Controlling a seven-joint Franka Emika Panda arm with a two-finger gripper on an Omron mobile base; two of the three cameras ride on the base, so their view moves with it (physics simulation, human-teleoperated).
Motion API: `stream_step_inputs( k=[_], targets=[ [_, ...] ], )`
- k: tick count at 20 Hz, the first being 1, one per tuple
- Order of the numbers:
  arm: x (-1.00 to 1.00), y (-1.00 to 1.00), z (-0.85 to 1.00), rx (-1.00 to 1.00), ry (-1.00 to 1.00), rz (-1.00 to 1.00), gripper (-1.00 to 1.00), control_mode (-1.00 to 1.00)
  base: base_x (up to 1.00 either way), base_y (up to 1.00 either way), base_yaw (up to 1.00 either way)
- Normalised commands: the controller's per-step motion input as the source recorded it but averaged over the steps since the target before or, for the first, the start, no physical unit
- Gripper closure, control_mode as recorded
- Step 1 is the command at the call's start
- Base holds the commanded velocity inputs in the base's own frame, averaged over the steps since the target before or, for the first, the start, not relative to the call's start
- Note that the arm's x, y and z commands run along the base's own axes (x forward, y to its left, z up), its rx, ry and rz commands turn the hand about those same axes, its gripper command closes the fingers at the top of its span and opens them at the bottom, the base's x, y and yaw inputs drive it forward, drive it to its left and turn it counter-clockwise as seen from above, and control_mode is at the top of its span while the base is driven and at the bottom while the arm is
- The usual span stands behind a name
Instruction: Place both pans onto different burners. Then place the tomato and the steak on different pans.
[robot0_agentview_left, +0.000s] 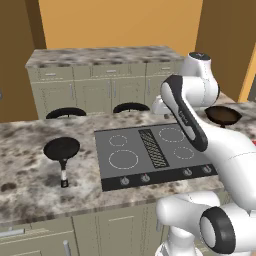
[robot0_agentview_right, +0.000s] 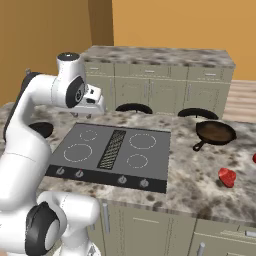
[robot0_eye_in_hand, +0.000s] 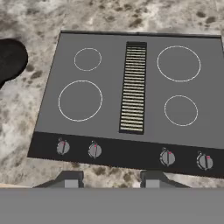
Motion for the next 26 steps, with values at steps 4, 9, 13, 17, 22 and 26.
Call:
stream_step_inputs(
  k=[4, 9, 13, 17, 22, 26],
  targets=[
    [0.04, -0.3, -0.06, 0.0, -0.02, 0.0, -1.0, -1.0, 0.0, 0.0, 0.0],
    [0.35, -0.72, 0.0, -0.01, -0.03, -0.07, -1.0, -1.0, 0.0, 0.0, 0.0],
    [0.41, -0.86, 0.0, 0.0, 0.0, -0.16, -1.0, -1.0, 0.0, 0.0, 0.0],
    [0.26, -0.88, 0.0, 0.0, 0.0, -0.21, -1.0, -1.0, 0.0, 0.0, 0.0],
    [0.13, -0.82, -0.04, -0.01, 0.03, -0.17, -1.0, -1.0, 0.0, 0.0, 0.0],
    [0.15, -0.87, 0.0, 0.0, 0.09, -0.16, -1.0, -1.0, 0.0, 0.0, 0.0]
  ],
)
